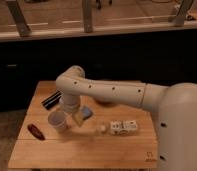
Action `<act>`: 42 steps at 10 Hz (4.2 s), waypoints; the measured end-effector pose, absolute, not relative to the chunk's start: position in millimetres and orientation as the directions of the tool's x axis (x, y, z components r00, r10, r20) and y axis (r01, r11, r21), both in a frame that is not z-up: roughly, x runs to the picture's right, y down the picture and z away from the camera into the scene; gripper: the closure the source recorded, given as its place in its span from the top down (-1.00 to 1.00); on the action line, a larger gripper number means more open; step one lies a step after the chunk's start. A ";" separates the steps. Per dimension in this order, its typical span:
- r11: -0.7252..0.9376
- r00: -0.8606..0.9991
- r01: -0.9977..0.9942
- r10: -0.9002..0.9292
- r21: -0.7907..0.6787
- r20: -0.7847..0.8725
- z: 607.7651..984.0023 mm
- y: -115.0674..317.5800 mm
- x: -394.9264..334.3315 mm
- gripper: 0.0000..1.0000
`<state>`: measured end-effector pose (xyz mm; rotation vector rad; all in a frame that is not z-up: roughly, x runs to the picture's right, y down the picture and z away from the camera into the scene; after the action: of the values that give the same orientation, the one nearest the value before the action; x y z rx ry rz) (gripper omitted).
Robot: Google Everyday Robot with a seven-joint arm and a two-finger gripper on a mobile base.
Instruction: Pick up the ceramic cup
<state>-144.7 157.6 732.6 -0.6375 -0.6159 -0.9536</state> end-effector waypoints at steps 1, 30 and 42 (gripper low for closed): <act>0.427 0.438 0.878 -0.536 -0.215 0.722 733.6 159.7 -144.4 0.60; 0.207 0.277 0.959 -0.554 -0.192 0.785 787.7 168.8 -166.1 -1.00; 0.245 0.251 0.960 -0.550 -0.134 0.796 778.7 164.2 -169.9 -1.00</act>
<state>-169.9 164.2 778.7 -0.7125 -0.7015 -1.1552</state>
